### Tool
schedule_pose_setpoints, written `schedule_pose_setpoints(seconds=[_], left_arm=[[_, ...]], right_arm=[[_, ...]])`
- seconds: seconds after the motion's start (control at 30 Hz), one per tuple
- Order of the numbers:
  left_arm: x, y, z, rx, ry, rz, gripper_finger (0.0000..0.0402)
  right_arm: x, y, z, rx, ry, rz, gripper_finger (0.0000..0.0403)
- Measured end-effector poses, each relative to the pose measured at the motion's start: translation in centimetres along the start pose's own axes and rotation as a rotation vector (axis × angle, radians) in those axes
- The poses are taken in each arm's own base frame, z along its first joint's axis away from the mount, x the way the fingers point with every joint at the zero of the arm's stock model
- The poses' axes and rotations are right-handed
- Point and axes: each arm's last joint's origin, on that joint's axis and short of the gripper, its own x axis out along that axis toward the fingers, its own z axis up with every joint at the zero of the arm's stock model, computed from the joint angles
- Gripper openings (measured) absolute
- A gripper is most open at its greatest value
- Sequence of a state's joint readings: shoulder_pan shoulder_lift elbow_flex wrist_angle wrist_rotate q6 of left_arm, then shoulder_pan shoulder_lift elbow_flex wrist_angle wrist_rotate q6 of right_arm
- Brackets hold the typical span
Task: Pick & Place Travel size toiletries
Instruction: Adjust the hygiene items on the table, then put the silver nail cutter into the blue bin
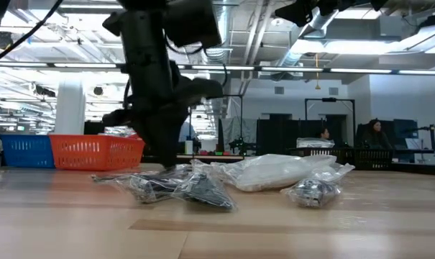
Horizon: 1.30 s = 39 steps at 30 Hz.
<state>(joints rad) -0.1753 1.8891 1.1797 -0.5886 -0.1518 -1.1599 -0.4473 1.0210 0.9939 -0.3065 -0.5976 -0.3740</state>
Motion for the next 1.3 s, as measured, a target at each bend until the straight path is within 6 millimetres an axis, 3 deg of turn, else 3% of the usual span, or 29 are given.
schedule_pose_setpoints(seconds=[0.3,0.8,1.3], left_arm=[[-2.4,-0.2,0.4,0.048,-0.069,-0.055,0.0023],[-2.0,-1.1,-0.3,0.083,-0.067,-0.107,0.0163],[-0.5,-1.6,-1.0,0.155,-0.059,-0.106,0.0168]], right_arm=[[0.0,0.0,0.0,0.002,0.003,0.001,0.0398],[0.0,0.0,0.0,0.0,-0.001,0.0,0.0398],[0.0,0.0,0.0,0.0,-0.001,-0.001,0.0398]])
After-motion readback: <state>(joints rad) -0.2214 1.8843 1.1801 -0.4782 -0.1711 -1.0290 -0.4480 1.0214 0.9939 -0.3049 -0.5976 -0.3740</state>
